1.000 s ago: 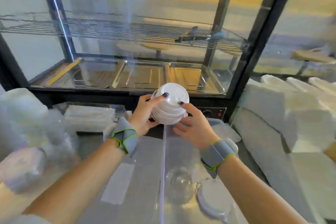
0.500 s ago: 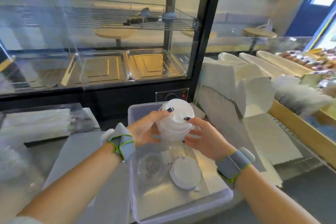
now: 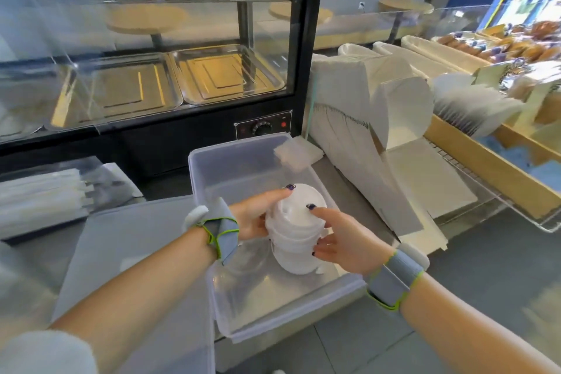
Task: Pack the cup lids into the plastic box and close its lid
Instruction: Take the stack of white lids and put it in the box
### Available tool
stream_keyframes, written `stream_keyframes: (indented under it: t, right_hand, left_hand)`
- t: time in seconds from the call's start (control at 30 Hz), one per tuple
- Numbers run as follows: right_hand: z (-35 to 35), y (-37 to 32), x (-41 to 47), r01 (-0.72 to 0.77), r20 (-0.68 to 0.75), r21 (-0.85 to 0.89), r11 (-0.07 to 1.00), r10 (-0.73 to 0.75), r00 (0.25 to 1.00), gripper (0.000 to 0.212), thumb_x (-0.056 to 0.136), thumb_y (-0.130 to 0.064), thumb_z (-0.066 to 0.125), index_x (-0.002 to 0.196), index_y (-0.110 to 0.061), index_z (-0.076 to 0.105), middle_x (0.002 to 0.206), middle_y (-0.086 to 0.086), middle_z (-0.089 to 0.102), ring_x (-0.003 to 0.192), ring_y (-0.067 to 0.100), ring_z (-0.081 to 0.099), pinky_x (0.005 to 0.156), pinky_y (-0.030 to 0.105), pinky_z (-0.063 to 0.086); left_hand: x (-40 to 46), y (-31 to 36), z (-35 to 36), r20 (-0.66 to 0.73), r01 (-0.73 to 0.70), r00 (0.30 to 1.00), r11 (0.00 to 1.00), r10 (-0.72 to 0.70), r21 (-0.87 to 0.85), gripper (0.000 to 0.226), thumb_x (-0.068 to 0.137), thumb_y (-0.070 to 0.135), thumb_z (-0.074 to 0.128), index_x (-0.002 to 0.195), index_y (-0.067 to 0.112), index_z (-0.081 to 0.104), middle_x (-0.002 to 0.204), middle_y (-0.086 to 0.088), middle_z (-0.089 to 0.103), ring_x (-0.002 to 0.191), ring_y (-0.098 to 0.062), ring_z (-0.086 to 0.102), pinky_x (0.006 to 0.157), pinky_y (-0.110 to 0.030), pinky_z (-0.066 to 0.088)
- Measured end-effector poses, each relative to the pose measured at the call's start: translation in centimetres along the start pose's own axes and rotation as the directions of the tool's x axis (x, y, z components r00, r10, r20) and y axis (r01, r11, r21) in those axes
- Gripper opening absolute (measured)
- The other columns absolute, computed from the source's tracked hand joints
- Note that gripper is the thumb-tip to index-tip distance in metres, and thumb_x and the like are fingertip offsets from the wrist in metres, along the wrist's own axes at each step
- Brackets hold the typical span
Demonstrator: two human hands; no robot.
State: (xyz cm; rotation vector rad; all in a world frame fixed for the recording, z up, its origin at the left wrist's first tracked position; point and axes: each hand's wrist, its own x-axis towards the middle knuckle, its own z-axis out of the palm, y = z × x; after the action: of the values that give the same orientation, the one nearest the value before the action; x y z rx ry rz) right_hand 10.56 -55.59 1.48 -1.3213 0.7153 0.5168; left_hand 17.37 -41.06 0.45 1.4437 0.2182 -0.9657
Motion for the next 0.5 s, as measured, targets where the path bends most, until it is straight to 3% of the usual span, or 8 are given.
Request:
stream_keyframes:
  t: [0.13,0.27,0.43,0.5]
  right_hand:
    - [0.1,0.4,-0.3,-0.027,-0.020,0.000,1.000,0.027,0.999,0.022,0.087,-0.033,0.057,0.076,-0.019,0.044,0.071,0.006,0.039,0.060,0.018,0.036,0.061,0.025,0.037]
    - [0.0,0.3,-0.6,-0.099,-0.035,0.021,0.995,0.100,0.994,0.026,0.088,-0.034,0.055,0.074,-0.016,0.044,0.075,0.005,0.043,0.067,0.018,0.043,0.070,0.025,0.041]
    - [0.4,0.5,-0.8,-0.158,-0.030,0.098,0.983,0.161,0.986,0.029,0.092,-0.035,0.050,0.075,-0.012,0.044,0.074,0.006,0.047,0.060,0.017,0.048,0.039,0.021,0.045]
    - [0.6,0.4,-0.8,-0.163,0.014,0.168,0.972,0.163,0.987,0.026,0.094,-0.033,0.046,0.082,-0.011,0.046,0.077,0.007,0.051,0.060,0.018,0.055,0.037,0.021,0.047]
  left_hand:
    - [0.8,-0.8,0.4,0.046,0.014,0.999,1.000,-0.015,0.016,0.026,0.094,0.035,0.043,0.101,0.015,0.058,0.050,0.005,0.071,0.047,-0.006,0.066,0.052,-0.016,0.052]
    - [1.5,-1.4,0.7,0.076,0.030,0.997,0.999,-0.032,0.031,0.029,0.095,0.033,0.041,0.085,0.014,0.061,0.049,0.006,0.071,0.052,-0.008,0.067,0.059,-0.019,0.051]
    - [2.0,-1.7,1.2,0.066,0.044,0.997,0.995,-0.050,0.093,0.027,0.094,0.032,0.043,0.080,0.017,0.060,0.046,0.008,0.069,0.041,-0.002,0.064,0.046,-0.012,0.050]
    - [2.1,-1.6,1.3,0.055,0.056,0.997,0.992,-0.062,0.113,0.028,0.094,0.033,0.043,0.077,0.017,0.059,0.042,0.007,0.067,0.037,-0.003,0.063,0.041,-0.011,0.048]
